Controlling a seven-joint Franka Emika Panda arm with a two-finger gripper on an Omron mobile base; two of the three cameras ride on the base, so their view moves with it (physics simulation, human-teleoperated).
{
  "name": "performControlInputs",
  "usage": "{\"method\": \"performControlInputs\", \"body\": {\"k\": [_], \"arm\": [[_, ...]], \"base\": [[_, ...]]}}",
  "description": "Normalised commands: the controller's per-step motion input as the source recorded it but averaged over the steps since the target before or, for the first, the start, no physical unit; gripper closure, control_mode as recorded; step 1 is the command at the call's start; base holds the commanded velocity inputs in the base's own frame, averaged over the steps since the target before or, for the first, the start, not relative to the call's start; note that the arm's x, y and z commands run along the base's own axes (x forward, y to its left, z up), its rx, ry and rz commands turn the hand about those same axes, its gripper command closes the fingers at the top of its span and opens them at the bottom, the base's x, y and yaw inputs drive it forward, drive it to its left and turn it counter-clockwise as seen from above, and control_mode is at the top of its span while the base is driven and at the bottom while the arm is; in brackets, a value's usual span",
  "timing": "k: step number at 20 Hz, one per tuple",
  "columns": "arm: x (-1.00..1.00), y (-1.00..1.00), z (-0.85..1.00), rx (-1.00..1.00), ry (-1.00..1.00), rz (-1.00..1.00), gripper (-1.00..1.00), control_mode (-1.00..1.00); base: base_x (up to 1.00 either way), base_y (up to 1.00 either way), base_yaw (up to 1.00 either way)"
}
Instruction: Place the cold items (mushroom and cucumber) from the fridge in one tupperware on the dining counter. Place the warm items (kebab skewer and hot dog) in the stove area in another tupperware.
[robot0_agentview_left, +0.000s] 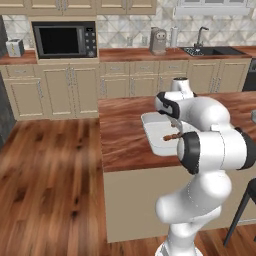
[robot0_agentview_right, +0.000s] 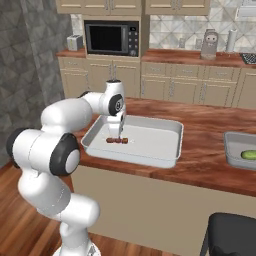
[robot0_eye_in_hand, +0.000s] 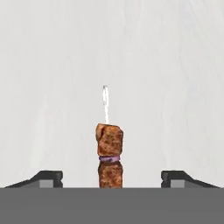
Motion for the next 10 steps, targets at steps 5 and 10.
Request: {"method": "performControlInputs", "body": {"k": [5, 10], "arm": [[-0.62, -0.07, 0.37, 0.04, -0.17, 0.0, -1.0, -1.0], [-1.0, 0.0, 0.54, 0.0, -0.22, 0.44, -1.0, -1.0]], "base": [[0.0, 0.0, 0.0], [0.0, 0.0, 0.0]]}}
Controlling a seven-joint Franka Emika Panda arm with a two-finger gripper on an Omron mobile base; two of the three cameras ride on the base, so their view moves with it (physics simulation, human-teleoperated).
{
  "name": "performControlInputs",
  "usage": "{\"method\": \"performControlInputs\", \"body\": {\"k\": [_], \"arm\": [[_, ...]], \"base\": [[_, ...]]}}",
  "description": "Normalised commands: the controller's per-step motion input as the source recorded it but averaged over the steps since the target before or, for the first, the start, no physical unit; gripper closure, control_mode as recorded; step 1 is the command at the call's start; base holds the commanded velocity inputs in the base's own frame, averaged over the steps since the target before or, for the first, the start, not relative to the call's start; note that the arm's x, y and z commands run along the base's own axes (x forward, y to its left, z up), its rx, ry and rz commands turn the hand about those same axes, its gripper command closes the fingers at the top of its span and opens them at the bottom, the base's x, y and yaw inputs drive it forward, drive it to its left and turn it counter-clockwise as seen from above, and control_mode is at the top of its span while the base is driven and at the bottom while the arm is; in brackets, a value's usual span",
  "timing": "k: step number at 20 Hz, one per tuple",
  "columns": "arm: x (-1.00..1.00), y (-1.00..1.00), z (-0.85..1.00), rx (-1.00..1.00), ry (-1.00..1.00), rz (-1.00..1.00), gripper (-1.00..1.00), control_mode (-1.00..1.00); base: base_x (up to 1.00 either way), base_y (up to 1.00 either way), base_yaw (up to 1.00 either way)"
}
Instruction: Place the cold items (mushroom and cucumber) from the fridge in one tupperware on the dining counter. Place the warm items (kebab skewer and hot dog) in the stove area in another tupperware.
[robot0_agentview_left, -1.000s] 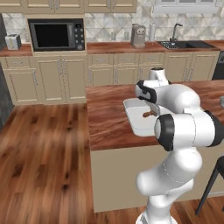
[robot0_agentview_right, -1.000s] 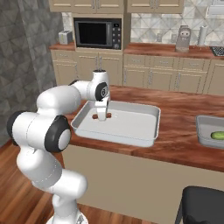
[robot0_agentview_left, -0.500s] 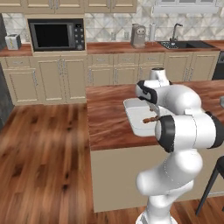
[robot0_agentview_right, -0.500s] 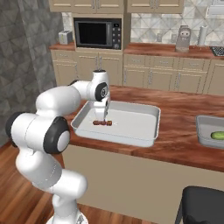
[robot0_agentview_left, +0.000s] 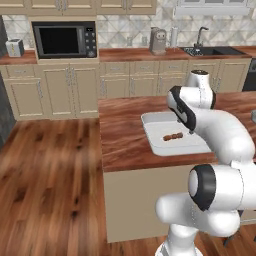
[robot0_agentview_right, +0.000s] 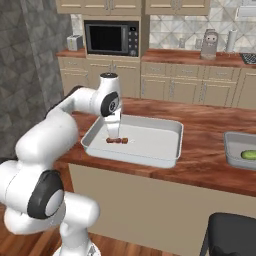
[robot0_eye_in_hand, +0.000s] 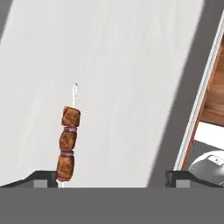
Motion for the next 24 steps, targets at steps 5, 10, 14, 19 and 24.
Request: {"method": "performControlInputs", "body": {"k": [5, 10, 14, 19, 24], "arm": [[-0.95, 0.28, 0.37, -0.05, -0.1, 0.61, -1.0, -1.0], [-0.64, 0.85, 0.59, -0.14, 0.0, 0.68, -1.0, -1.0], [-0.71, 0.63, 0.34, -0.31, 0.0, 0.73, -1.0, -1.0], [-0.47, -0.31, -0.24, -0.17, -0.03, 0.5, -1.0, -1.0], [0.02, -0.45, -0.03, 0.01, 0.0, 0.03, -1.0, -1.0]], "base": [[0.0, 0.0, 0.0], [0.0, 0.0, 0.0], [0.0, 0.0, 0.0], [0.0, 0.0, 0.0], [0.0, 0.0, 0.0]]}}
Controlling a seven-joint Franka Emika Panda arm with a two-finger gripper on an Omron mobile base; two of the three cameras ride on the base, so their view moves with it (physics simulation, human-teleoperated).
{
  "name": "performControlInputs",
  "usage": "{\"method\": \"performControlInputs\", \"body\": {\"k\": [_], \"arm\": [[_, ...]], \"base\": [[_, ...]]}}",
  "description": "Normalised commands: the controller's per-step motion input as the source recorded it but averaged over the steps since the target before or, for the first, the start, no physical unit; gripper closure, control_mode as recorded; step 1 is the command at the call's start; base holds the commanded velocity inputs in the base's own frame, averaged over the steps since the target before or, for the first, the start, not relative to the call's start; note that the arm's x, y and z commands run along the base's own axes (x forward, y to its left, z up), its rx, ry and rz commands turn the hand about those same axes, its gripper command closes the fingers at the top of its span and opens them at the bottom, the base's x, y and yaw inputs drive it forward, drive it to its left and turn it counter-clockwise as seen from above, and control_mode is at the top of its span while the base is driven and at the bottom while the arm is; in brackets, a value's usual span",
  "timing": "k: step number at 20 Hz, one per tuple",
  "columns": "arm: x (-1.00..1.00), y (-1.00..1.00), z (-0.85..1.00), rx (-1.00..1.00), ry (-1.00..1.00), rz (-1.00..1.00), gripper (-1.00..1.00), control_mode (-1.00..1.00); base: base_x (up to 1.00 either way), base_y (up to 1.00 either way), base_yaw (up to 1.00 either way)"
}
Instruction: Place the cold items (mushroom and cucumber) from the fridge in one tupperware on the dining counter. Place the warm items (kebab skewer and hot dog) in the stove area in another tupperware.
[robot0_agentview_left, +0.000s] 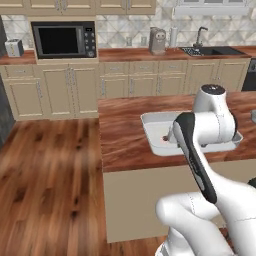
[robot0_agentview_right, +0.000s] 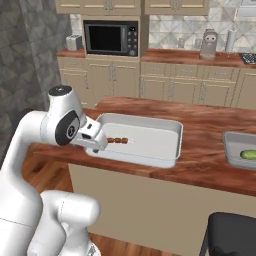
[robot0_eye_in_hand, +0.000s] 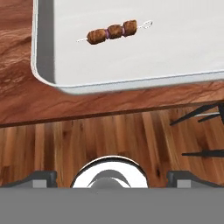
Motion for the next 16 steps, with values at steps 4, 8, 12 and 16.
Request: {"method": "performControlInputs", "body": {"k": [4, 8, 12, 16], "arm": [[0.0, 0.0, 0.0, 0.0, 0.0, 0.0, -1.0, -1.0], [-0.01, 0.0, 0.0, 0.0, 0.0, 0.0, -1.0, -1.0], [0.0, 0.0, 0.0, 0.0, 0.0, 0.0, -1.0, 1.0], [0.0, 0.0, 0.0, 0.0, 0.0, 0.0, -1.0, 1.0]], "base": [[0.0, 0.0, 0.0], [0.0, 0.0, 0.0], [-0.48, 0.61, 0.0], [-0.62, 1.0, 0.0]]}}
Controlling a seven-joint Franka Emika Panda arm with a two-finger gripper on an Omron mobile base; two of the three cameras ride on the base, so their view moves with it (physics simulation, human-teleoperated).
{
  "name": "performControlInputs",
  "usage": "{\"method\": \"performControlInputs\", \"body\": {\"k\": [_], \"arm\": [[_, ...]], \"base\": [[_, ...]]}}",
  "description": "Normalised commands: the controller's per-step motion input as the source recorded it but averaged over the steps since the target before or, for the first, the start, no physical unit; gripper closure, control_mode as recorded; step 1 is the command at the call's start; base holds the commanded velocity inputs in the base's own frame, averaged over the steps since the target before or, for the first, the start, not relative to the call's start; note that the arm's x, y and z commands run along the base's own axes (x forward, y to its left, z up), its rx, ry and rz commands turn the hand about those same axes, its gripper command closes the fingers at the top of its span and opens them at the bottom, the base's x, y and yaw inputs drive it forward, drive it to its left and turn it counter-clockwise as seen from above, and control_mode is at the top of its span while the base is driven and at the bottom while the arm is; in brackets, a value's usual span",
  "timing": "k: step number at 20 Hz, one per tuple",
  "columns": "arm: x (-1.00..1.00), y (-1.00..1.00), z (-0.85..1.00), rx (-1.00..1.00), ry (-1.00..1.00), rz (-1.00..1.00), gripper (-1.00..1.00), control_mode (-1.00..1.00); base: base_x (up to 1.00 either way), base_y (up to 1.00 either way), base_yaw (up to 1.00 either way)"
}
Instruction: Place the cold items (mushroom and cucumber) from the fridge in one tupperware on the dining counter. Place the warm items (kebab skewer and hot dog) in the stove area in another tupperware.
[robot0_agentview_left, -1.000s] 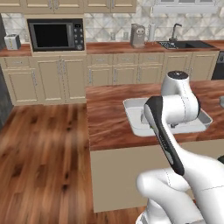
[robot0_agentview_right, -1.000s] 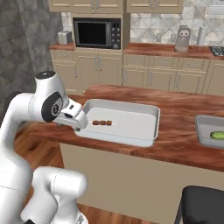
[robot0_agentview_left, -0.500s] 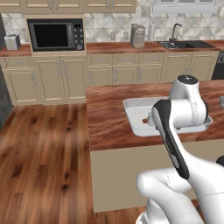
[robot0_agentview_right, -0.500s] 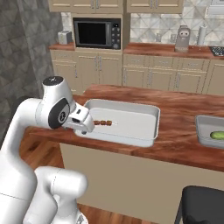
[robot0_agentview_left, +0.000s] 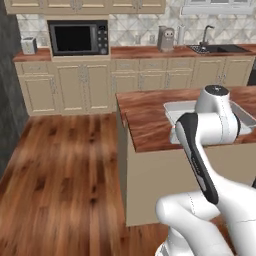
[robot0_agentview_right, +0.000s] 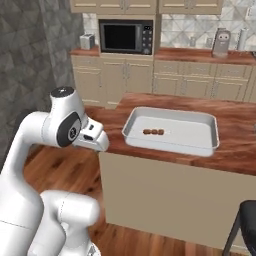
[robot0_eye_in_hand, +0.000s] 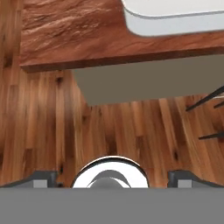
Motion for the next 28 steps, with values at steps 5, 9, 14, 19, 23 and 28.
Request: {"method": "performControlInputs", "body": {"k": [5, 9, 14, 19, 23, 28], "arm": [[0.0, 0.0, 0.0, 0.0, 0.0, 0.0, -1.0, 1.0], [0.0, 0.0, 0.0, 0.0, 0.0, 0.0, -1.0, 1.0], [0.0, 0.0, 0.0, 0.0, 0.0, 0.0, -1.0, 1.0], [0.0, 0.0, 0.0, 0.0, 0.0, 0.0, -1.0, 1.0], [0.0, 0.0, 0.0, 0.0, 0.0, 0.0, -1.0, 1.0], [0.0, 0.0, 0.0, 0.0, 0.0, 0.0, -1.0, 1.0]], "base": [[-0.04, 1.0, 0.03], [0.26, 1.0, 0.0], [0.59, 1.0, 0.0], [1.0, 1.0, -0.02], [1.0, 0.53, -0.18], [1.0, 0.62, -0.21]]}}
